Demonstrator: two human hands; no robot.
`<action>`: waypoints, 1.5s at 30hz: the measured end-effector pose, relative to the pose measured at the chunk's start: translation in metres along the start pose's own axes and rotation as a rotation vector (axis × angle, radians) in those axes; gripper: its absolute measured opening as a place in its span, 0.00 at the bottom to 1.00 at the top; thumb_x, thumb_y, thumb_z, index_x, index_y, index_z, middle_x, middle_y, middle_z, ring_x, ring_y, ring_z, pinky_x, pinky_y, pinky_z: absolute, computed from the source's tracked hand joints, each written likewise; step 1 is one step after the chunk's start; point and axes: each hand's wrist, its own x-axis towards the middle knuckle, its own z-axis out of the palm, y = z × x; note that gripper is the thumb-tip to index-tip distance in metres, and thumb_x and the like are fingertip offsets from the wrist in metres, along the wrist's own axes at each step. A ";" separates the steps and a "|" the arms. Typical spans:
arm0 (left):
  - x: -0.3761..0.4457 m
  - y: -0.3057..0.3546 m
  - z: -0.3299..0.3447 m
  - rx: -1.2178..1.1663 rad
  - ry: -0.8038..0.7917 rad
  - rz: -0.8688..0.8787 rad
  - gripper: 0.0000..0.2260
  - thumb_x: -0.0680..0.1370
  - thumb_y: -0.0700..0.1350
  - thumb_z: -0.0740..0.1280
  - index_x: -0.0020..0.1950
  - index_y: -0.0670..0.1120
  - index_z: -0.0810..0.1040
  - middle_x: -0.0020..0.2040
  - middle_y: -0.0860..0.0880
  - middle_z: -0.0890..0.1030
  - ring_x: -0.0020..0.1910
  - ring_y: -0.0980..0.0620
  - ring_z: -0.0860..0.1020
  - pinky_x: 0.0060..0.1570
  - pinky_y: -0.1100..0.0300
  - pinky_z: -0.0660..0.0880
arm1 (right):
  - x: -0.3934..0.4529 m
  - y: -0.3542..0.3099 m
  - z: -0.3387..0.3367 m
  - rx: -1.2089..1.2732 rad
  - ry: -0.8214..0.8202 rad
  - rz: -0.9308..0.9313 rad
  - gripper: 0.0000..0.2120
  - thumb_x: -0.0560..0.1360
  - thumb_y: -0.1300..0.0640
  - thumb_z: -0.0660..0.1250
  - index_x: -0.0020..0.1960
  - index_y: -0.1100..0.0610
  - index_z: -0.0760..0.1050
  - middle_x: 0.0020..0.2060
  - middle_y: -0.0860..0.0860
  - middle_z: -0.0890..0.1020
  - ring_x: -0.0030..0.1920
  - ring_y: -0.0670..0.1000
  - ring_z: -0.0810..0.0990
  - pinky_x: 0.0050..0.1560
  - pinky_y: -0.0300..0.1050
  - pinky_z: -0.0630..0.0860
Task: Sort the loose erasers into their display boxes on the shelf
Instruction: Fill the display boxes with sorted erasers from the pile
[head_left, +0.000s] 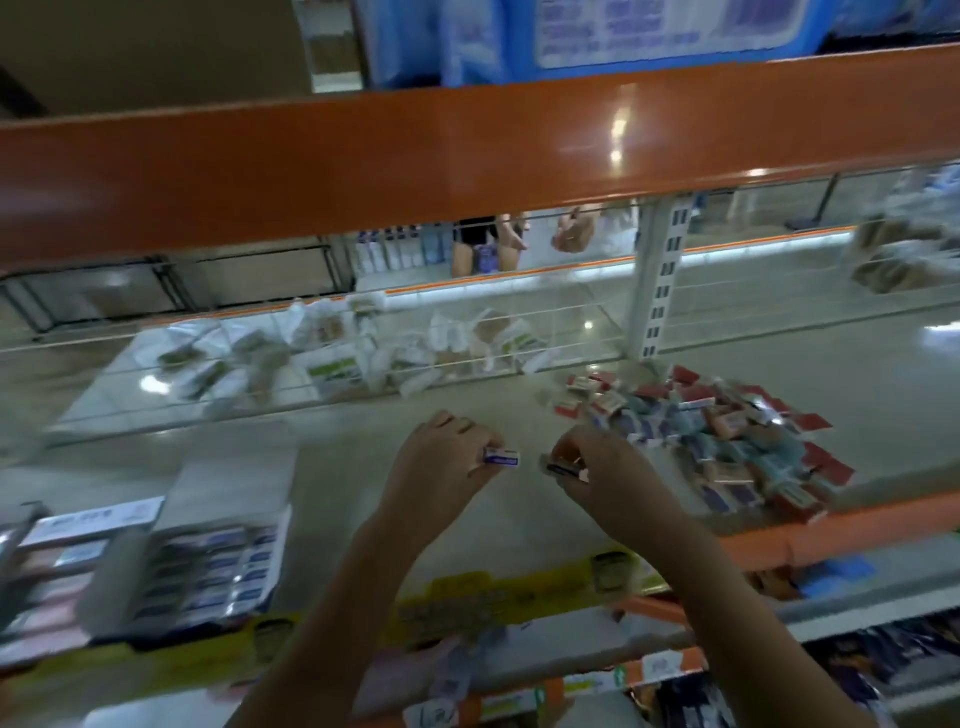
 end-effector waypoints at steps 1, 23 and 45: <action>-0.011 -0.011 -0.011 0.012 0.012 -0.033 0.13 0.73 0.55 0.61 0.46 0.50 0.81 0.40 0.52 0.82 0.41 0.48 0.77 0.39 0.56 0.74 | 0.005 -0.016 0.005 0.027 0.004 -0.045 0.08 0.74 0.56 0.66 0.52 0.57 0.74 0.48 0.52 0.77 0.50 0.51 0.74 0.45 0.39 0.67; -0.194 -0.181 -0.119 0.084 -0.094 -0.397 0.12 0.77 0.53 0.64 0.59 0.56 0.77 0.58 0.58 0.78 0.57 0.57 0.69 0.55 0.62 0.65 | 0.047 -0.248 0.140 -0.062 -0.196 -0.344 0.10 0.73 0.66 0.61 0.52 0.58 0.75 0.49 0.52 0.75 0.52 0.50 0.72 0.49 0.38 0.68; -0.197 -0.202 -0.098 0.064 -0.226 -0.335 0.13 0.79 0.54 0.59 0.63 0.57 0.74 0.62 0.58 0.74 0.62 0.55 0.65 0.60 0.59 0.61 | 0.044 -0.239 0.171 -0.126 -0.061 -0.194 0.09 0.77 0.58 0.63 0.56 0.54 0.75 0.52 0.48 0.73 0.56 0.46 0.69 0.49 0.33 0.65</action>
